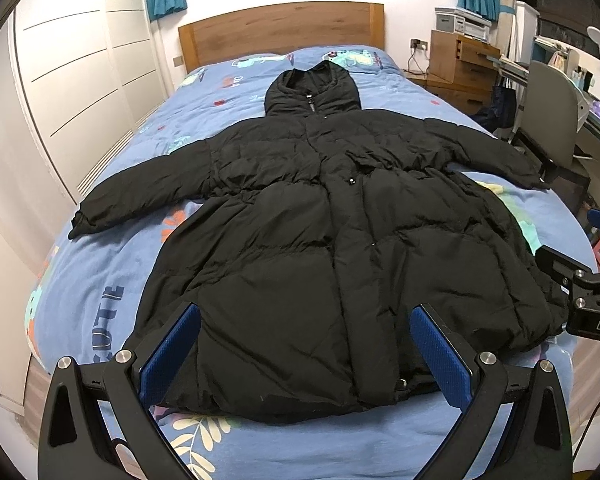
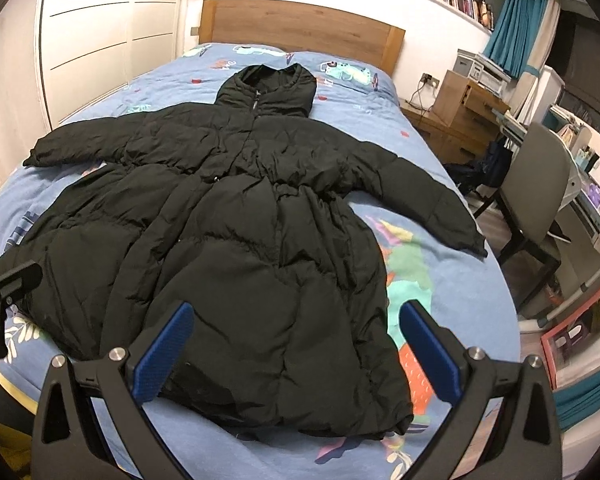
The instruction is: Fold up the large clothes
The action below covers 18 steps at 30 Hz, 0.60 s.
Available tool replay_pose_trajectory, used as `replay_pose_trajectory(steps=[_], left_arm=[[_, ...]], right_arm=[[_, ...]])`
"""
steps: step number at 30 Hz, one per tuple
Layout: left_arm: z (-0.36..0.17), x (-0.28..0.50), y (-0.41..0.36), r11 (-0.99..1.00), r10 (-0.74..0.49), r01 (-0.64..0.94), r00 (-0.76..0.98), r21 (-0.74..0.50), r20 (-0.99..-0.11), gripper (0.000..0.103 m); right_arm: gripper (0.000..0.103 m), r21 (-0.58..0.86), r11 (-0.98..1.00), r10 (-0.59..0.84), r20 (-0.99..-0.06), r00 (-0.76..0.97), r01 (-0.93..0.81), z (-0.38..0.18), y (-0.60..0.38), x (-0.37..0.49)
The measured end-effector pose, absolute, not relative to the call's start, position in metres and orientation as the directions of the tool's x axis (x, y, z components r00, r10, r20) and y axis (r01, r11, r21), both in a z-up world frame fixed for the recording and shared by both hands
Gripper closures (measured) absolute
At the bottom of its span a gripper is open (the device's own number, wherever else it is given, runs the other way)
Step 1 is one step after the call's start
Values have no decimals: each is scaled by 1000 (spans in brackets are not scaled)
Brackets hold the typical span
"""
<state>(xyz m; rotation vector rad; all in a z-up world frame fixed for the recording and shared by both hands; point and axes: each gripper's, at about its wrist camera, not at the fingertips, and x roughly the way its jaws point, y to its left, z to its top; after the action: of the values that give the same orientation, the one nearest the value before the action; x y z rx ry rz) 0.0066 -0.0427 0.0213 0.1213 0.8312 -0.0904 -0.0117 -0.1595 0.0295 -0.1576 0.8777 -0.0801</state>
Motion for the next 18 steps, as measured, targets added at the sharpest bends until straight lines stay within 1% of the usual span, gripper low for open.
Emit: replay_pose_trajectory(steps=[6,18], left_arm=[[21,7,-40,990,-47,131,673,56,-738,1],[22,8,-33,992,-54,117,672,34,-739,1]], right_arm=[[0,-116,993,-93,-781,617,3,33,-161,-9],[0,-111,994,-80,-790,607,-14,25,-150,-4]])
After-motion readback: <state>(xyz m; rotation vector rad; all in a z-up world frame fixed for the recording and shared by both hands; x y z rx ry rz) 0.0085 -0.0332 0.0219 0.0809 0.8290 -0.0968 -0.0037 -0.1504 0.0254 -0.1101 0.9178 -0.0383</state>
